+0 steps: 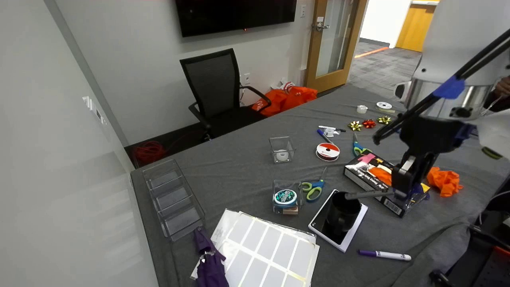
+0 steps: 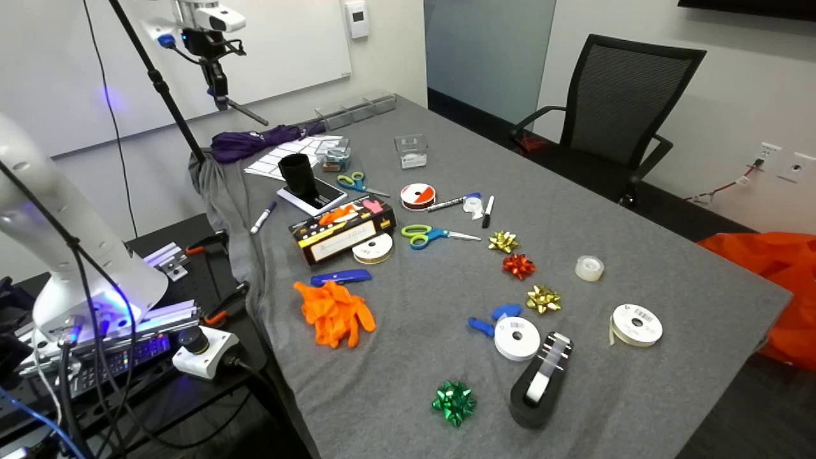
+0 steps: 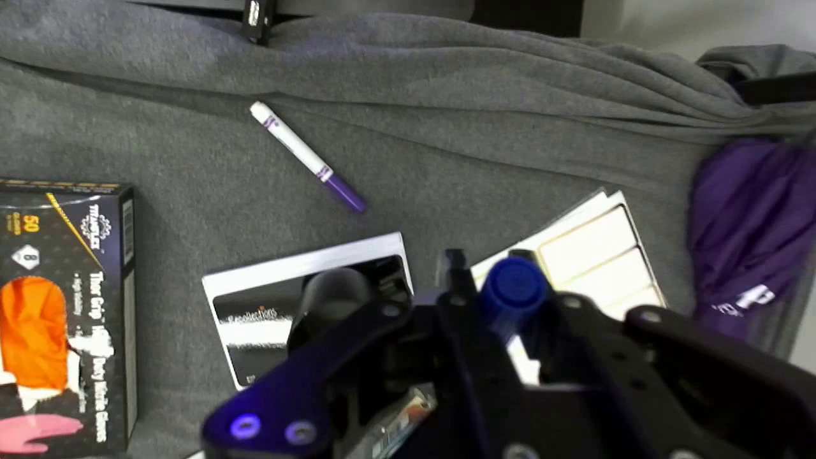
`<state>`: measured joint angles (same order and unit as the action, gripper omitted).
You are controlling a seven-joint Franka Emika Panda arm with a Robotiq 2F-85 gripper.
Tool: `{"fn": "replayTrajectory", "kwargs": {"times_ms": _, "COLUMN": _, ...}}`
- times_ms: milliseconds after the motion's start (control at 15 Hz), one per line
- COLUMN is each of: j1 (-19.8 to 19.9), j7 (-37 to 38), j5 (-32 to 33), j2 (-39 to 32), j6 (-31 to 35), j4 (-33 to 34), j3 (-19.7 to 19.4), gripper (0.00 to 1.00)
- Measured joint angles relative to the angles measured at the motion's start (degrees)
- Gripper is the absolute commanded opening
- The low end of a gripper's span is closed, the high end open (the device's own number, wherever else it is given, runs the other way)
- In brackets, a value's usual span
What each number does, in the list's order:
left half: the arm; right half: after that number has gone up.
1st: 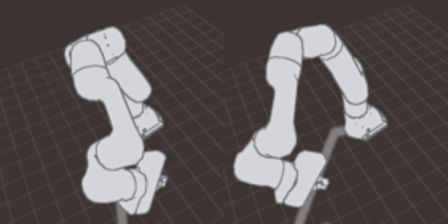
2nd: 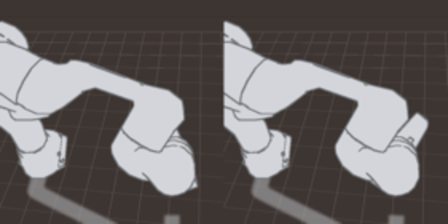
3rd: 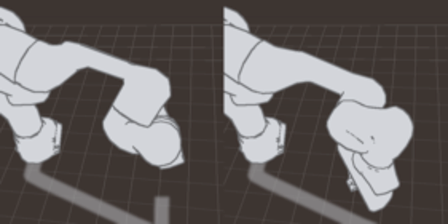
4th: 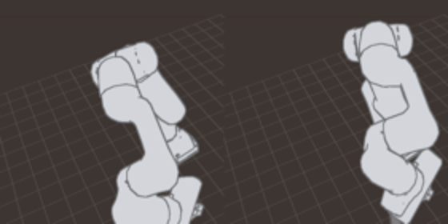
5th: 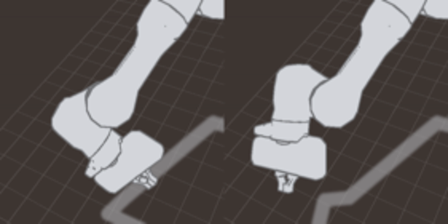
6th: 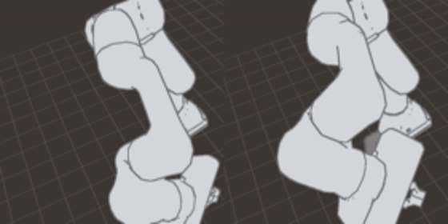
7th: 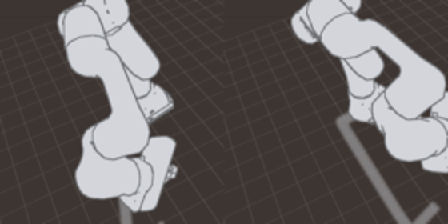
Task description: Remove the marker from the black cup
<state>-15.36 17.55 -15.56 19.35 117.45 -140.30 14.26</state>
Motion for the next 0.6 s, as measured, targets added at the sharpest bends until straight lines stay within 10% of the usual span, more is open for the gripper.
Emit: {"fn": "replayTrajectory", "kwargs": {"times_ms": 600, "j1": 5.82, "j7": -0.02, "j5": 2.43, "j2": 5.38, "j6": 6.27, "j4": 0.81, "j3": -3.44, "gripper": 0.05}}
